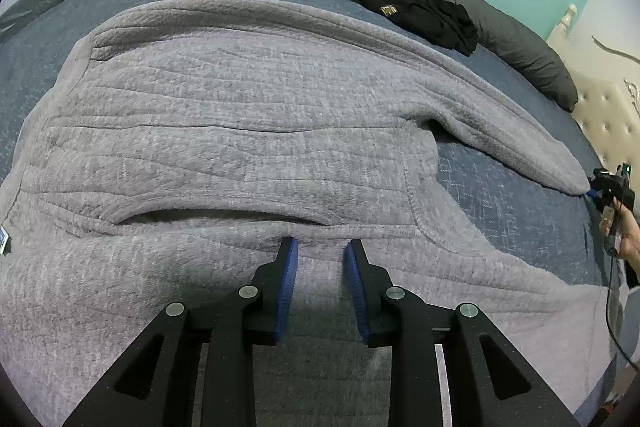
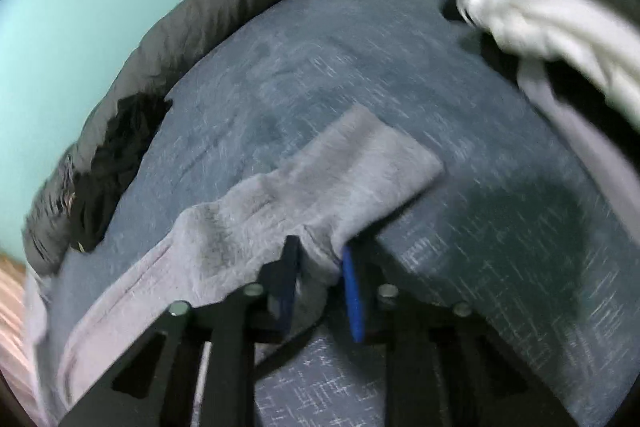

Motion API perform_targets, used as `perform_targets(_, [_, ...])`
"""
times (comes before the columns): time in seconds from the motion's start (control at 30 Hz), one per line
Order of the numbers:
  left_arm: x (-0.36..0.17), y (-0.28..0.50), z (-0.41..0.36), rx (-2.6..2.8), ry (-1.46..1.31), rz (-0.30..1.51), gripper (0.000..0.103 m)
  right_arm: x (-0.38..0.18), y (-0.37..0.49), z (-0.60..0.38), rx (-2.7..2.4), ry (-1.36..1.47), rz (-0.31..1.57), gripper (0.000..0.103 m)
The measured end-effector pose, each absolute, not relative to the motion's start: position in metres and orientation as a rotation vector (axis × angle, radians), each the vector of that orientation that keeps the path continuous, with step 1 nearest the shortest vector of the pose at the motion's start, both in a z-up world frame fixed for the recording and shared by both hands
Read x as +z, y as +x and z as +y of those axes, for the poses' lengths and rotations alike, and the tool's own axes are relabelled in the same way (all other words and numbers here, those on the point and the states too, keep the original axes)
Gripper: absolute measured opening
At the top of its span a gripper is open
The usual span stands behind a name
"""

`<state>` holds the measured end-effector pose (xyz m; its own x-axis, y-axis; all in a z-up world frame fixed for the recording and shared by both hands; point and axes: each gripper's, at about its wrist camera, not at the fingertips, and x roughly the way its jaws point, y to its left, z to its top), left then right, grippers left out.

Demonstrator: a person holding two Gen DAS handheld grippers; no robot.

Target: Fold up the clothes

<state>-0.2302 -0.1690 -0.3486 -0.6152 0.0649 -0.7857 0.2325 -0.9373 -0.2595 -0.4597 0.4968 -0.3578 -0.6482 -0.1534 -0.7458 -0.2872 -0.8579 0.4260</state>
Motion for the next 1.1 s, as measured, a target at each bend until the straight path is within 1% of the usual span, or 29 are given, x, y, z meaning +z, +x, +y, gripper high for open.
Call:
perform_targets(0.03, [-0.349,-0.23,-0.168,-2.692,1.33,0.516,0.029,-0.349,-0.458,0.497,2.682,-1.243,0.769,0.01])
perform_targets(0.17, [-0.348,-0.23,-0.169,-2.695,1.329,0.522,0.029,-0.312,-0.448,0.51,2.724,-1.069,0.645,0.009])
perform_targets(0.2, [-0.348,-0.23,-0.169,-2.695,1.329,0.523,0.029,-0.309,-0.448,0.513,2.721,-1.068,0.625,0.009])
perform_targets(0.3, [-0.348,-0.23,-0.169,-2.697,1.329,0.528,0.029,-0.319,-0.458,0.518,2.647,-1.211,0.535,0.011])
perform_targets(0.33, [-0.348,-0.23,-0.169,-2.698,1.329,0.529,0.029,-0.326,-0.463,0.516,2.604,-1.284,0.475,0.014])
perform_targets(0.37, [-0.348,-0.23,-0.169,-2.698,1.329,0.53,0.029,-0.327,-0.461,0.512,2.59,-1.283,0.417,0.02])
perform_targets(0.4, [-0.348,-0.23,-0.169,-2.699,1.329,0.531,0.029,-0.328,-0.459,0.509,2.579,-1.274,0.36,0.02])
perform_targets(0.43, [-0.348,-0.23,-0.17,-2.699,1.33,0.534,0.029,-0.325,-0.456,0.509,2.582,-1.243,0.348,0.023])
perform_targets(0.47, [-0.348,-0.23,-0.17,-2.698,1.33,0.536,0.029,-0.322,-0.452,0.51,2.586,-1.21,0.342,0.029])
perform_targets(0.53, [-0.348,-0.23,-0.169,-2.698,1.329,0.533,0.029,-0.315,-0.445,0.511,2.594,-1.145,0.328,0.033])
perform_targets(0.67, [-0.348,-0.23,-0.169,-2.697,1.33,0.533,0.029,-0.303,-0.433,0.496,2.692,-1.113,0.4,0.033])
perform_targets(0.73, [-0.348,-0.231,-0.169,-2.694,1.33,0.537,0.029,-0.304,-0.426,0.479,2.753,-1.15,0.434,0.033])
perform_targets(0.87, [-0.347,-0.231,-0.169,-2.694,1.326,0.549,0.029,-0.321,-0.409,0.434,2.807,-1.286,0.379,0.033])
perform_targets(1.0, [-0.343,-0.225,-0.174,-2.702,1.309,0.603,0.029,-0.317,-0.367,0.383,2.966,-1.297,0.468,0.033])
perform_targets(1.1, [-0.334,-0.218,-0.176,-2.721,1.281,0.607,0.029,-0.312,-0.336,0.352,3.037,-1.316,0.632,0.034])
